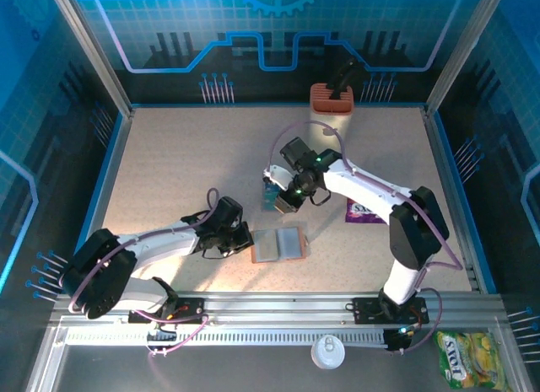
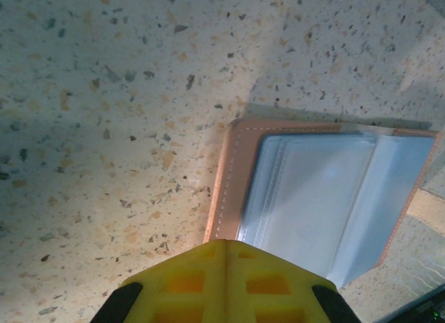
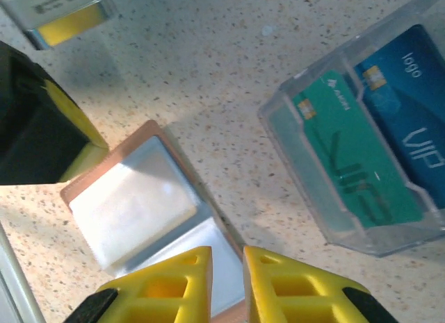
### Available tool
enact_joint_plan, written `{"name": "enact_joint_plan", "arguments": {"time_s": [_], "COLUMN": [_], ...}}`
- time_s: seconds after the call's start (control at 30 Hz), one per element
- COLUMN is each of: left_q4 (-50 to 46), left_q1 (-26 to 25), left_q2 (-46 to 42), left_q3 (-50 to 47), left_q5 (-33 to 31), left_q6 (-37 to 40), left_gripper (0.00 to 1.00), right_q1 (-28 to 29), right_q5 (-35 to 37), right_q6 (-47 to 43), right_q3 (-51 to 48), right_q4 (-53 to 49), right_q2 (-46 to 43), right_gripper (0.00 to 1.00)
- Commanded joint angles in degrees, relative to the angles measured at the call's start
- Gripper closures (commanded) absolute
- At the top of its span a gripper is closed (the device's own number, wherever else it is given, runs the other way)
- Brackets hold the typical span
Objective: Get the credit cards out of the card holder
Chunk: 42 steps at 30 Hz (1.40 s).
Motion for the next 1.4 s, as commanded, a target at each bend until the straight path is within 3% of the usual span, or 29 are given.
{"name": "enact_joint_plan", "arguments": {"time_s": [0.0,0.47,0.7,0.87,1.37], "left_q4": [-0.4,0.3,-1.0,-1.4,-0.5], "left_q1": [0.2,0.3,0.2,0.3,0.3], "left_q2": [0.6,2.1,3.9,4.1,6.3], "left_q3": [-0.6,-0.2,1.2,1.9,2.8], "left_q5": [1.0,0.6,-0.1,-0.4,0.0], "left_q6": [1.6,1.9,3.0,3.7,4.1], "left_gripper": [0.98,0.98,0.98,0.98,0.98], "right_q1": [0.7,2.1,3.8,5.3,6.5], "right_q5": [-2.4,-7.3,-7.3,-6.0,-7.9], "right_q6": [6.0,24.9,37.5,41.8,55.8], "right_q3": [-3.5,-16.9,-22.9,-26.5,-28.3], "right_q4": [5.6,19.0,25.9,29.3,30.2], "right_q2": [-4.1,-11.0,-13.3,-14.0,-8.9], "right_gripper": [0.8,0.79,0.8,0.81,0.81]}}
